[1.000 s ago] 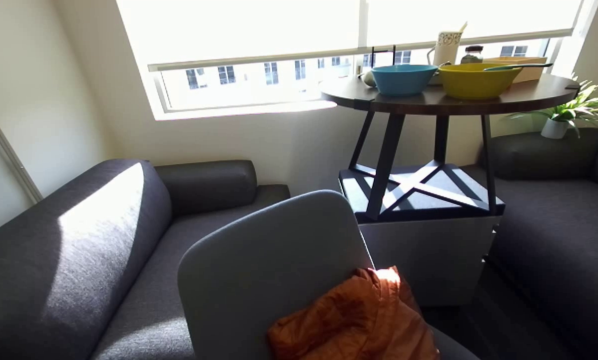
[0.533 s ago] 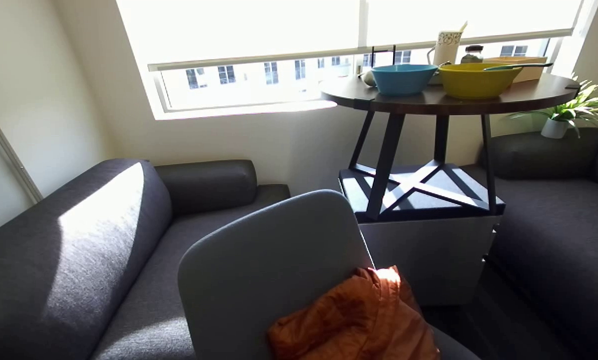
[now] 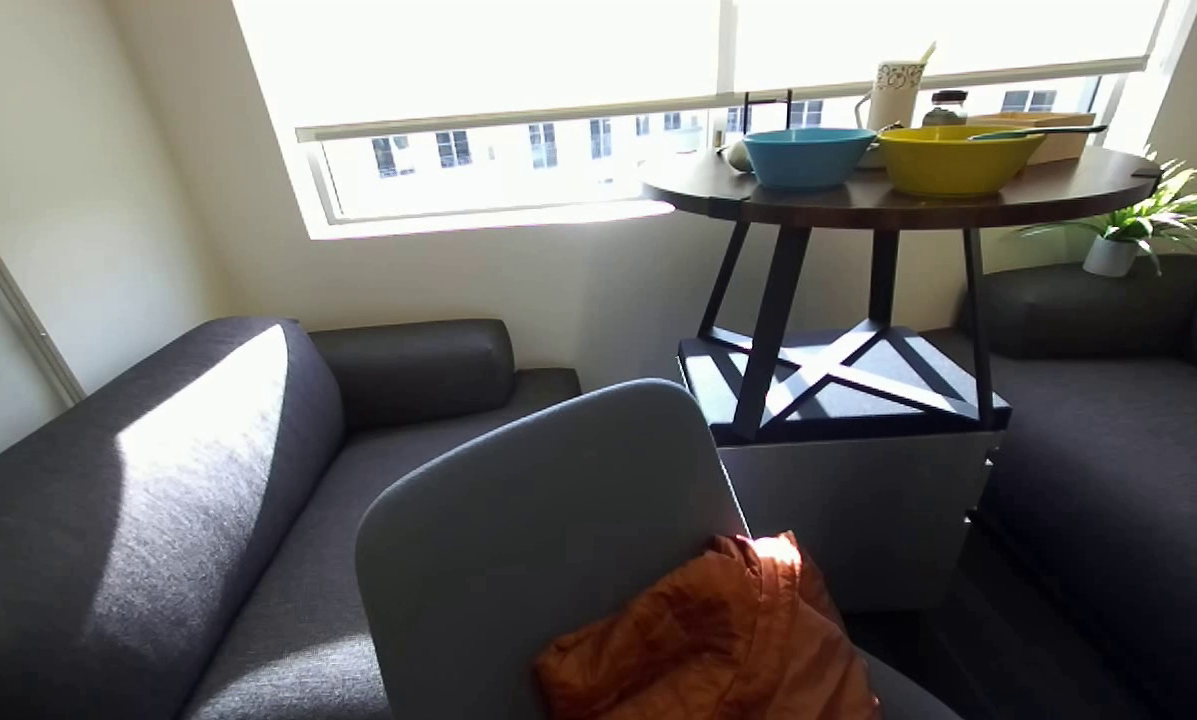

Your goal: Pick up the square bowl and pour all its contents into the blue bowl, put the square bowl back on the table

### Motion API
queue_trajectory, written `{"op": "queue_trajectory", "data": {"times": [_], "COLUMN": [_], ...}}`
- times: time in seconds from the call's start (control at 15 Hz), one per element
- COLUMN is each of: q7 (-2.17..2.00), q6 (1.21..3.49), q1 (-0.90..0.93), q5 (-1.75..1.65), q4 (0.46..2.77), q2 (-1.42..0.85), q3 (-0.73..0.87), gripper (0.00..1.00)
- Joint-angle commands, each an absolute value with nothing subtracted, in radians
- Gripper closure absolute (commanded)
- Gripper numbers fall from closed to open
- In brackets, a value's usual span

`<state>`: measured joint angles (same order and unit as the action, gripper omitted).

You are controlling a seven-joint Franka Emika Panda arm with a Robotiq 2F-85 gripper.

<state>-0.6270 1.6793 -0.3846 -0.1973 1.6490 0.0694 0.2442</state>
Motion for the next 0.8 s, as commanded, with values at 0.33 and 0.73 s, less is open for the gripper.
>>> {"op": "queue_trajectory", "data": {"times": [0.33,0.73], "q7": [-0.701,-0.721], "q6": [1.522,1.486], "q1": [-0.372,-0.379], "q5": [-0.118,-0.074], "q4": [1.404,1.358], "q2": [-0.162,-0.191], "q3": [0.337,0.336], "gripper": [0.00,0.00]}}
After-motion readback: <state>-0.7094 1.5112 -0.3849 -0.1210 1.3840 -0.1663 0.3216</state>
